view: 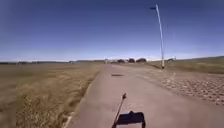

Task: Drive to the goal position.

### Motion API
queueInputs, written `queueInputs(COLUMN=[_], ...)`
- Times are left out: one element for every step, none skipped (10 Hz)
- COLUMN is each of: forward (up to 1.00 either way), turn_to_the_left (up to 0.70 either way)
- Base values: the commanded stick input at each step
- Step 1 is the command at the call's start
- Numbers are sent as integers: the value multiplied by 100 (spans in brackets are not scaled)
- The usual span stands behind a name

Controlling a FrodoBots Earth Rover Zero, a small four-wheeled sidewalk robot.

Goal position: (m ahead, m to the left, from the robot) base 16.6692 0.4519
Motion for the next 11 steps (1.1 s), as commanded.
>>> queueInputs(forward=[100, 100, 100, 100, 100, 100, 100, 100, 100, 100, 100], turn_to_the_left=[0, 0, 0, 0, 0, 0, 0, 0, 0, 0, 0])
